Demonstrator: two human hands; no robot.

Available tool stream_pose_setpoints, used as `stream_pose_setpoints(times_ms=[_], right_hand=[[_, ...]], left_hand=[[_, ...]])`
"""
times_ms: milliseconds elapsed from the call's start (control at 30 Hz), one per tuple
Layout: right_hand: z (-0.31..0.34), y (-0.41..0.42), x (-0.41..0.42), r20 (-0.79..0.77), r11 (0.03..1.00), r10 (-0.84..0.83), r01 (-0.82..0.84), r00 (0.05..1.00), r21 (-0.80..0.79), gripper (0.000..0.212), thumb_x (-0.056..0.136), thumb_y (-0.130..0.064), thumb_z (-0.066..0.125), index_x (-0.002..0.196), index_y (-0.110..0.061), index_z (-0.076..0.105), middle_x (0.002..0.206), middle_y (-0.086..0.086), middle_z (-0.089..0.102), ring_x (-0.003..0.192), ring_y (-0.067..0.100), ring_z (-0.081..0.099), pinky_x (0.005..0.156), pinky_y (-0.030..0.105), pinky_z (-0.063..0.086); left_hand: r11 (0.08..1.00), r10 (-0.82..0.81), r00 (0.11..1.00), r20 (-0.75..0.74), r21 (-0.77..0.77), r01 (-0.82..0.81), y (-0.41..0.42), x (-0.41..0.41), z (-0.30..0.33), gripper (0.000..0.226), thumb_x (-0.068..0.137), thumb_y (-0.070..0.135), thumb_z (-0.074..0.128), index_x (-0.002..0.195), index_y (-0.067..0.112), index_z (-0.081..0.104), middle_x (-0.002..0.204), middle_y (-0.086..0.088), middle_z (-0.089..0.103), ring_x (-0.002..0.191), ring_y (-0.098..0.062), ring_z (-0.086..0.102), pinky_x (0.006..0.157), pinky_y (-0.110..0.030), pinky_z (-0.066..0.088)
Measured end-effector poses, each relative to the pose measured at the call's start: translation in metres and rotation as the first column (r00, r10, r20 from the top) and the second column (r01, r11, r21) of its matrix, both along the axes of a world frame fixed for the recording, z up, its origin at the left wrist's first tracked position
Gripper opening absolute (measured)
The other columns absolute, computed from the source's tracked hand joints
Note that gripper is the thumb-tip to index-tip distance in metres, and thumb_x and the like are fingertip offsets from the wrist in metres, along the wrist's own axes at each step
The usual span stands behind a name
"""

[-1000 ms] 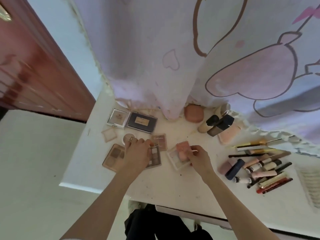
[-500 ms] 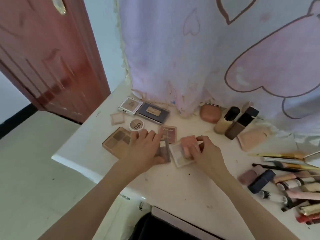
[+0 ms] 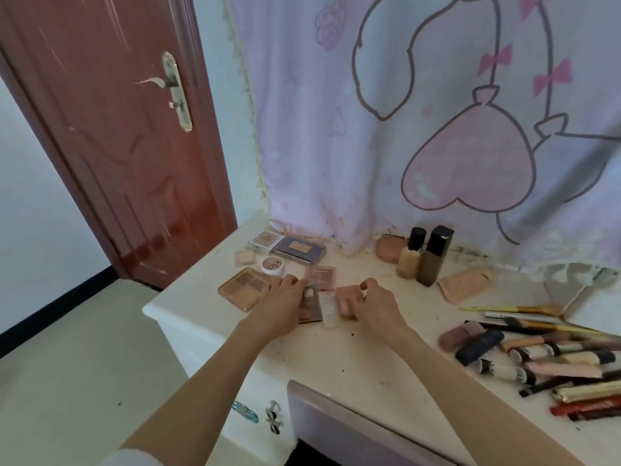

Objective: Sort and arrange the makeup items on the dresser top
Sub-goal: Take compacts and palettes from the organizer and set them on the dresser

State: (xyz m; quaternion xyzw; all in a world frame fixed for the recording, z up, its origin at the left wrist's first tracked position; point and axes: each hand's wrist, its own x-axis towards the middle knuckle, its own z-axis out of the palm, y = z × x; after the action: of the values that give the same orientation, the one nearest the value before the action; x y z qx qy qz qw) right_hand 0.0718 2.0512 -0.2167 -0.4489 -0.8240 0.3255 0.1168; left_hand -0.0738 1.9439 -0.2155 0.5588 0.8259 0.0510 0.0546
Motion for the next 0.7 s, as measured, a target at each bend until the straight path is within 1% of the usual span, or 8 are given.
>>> stream_pose_setpoints(times_ms=[133, 200, 267, 333, 400, 500, 600, 700], right_hand=[[0.002, -0.005, 0.001, 0.028, 0.999, 0.034, -0.035, 0.999, 0.037, 0.035, 0.093, -0.023, 0.049, 0.123, -0.004, 0.046, 0.119, 0.012, 0.054, 0.106, 0.026, 0.053, 0.086, 0.032, 0.042], [-0.001, -0.009, 0.005, 0.083, 0.991, 0.086, -0.094, 0.993, 0.096, 0.032, 0.095, -0.021, 0.046, 0.123, -0.005, 0.047, 0.123, 0.010, 0.049, 0.110, 0.024, 0.049, 0.087, 0.028, 0.038], [-0.007, -0.011, 0.009, 0.084, 0.981, 0.105, -0.117, 0.991, 0.152, 0.033, 0.096, -0.023, 0.044, 0.125, -0.007, 0.048, 0.128, 0.008, 0.046, 0.112, 0.022, 0.048, 0.086, 0.024, 0.036], [-0.012, -0.013, 0.011, 0.066, 0.966, 0.117, -0.129, 0.991, 0.225, 0.037, 0.096, -0.026, 0.043, 0.130, -0.010, 0.047, 0.137, 0.006, 0.041, 0.119, 0.021, 0.044, 0.093, 0.023, 0.033], [-0.013, -0.017, 0.014, 0.094, 0.927, 0.187, -0.207, 0.978, 0.312, 0.040, 0.098, -0.028, 0.040, 0.135, -0.014, 0.044, 0.147, 0.003, 0.035, 0.132, 0.019, 0.034, 0.106, 0.023, 0.024], [-0.011, -0.022, 0.019, 0.160, 0.837, 0.311, -0.350, 0.937, 0.421, 0.040, 0.102, -0.026, 0.033, 0.138, -0.015, 0.041, 0.146, 0.000, 0.039, 0.133, 0.014, 0.034, 0.107, 0.016, 0.013], [-0.008, -0.025, 0.024, 0.235, 0.803, 0.340, -0.411, 0.910, 0.431, 0.044, 0.101, -0.030, 0.032, 0.142, -0.016, 0.033, 0.149, -0.001, 0.033, 0.129, 0.015, 0.037, 0.107, 0.023, 0.018], [-0.005, -0.020, 0.020, 0.273, 0.812, 0.355, -0.440, 0.894, 0.384, 0.043, 0.100, -0.032, 0.034, 0.139, -0.013, 0.038, 0.147, 0.001, 0.035, 0.129, 0.017, 0.035, 0.108, 0.025, 0.019]], left_hand=[[1.000, -0.030, 1.000, 0.007, -0.009, 0.030, -0.005, 0.000, -0.001, 0.047, 0.096, 0.026, 0.044, 0.140, 0.015, 0.032, 0.144, -0.006, 0.033, 0.129, -0.026, 0.032, 0.104, -0.034, 0.024], [0.998, -0.061, 0.998, 0.026, 0.002, 0.061, -0.007, 0.001, -0.003, 0.045, 0.097, 0.024, 0.041, 0.141, 0.016, 0.033, 0.148, -0.004, 0.030, 0.132, -0.024, 0.031, 0.105, -0.031, 0.024], [0.995, -0.091, 0.994, 0.061, 0.033, 0.089, -0.008, 0.001, -0.008, 0.046, 0.097, 0.026, 0.040, 0.142, 0.016, 0.032, 0.150, -0.003, 0.028, 0.134, -0.022, 0.029, 0.106, -0.029, 0.024], [0.994, -0.101, 0.990, 0.094, 0.039, 0.098, -0.011, 0.001, -0.011, 0.051, 0.097, 0.031, 0.041, 0.144, 0.015, 0.029, 0.153, -0.004, 0.023, 0.138, -0.022, 0.024, 0.110, -0.030, 0.021], [0.995, -0.102, 0.990, 0.095, 0.004, 0.102, -0.014, 0.000, -0.013, 0.055, 0.098, 0.034, 0.038, 0.147, 0.015, 0.021, 0.156, -0.004, 0.014, 0.143, -0.022, 0.012, 0.113, -0.030, 0.014], [0.993, -0.105, 0.991, 0.077, -0.040, 0.109, -0.015, -0.001, -0.019, 0.055, 0.101, 0.033, 0.030, 0.149, 0.013, 0.010, 0.157, -0.004, 0.003, 0.144, -0.021, 0.002, 0.114, -0.029, 0.005], [0.992, -0.104, 0.993, 0.063, -0.065, 0.108, -0.016, 0.002, -0.022, 0.055, 0.101, 0.031, 0.026, 0.149, 0.012, 0.006, 0.157, -0.006, -0.001, 0.144, -0.021, 0.000, 0.115, -0.030, 0.003], [0.993, -0.120, 0.989, 0.089, -0.006, 0.121, -0.019, 0.003, -0.019, 0.053, 0.101, 0.033, 0.029, 0.148, 0.015, 0.014, 0.157, -0.006, 0.003, 0.144, -0.020, 0.005, 0.115, -0.031, 0.008]])
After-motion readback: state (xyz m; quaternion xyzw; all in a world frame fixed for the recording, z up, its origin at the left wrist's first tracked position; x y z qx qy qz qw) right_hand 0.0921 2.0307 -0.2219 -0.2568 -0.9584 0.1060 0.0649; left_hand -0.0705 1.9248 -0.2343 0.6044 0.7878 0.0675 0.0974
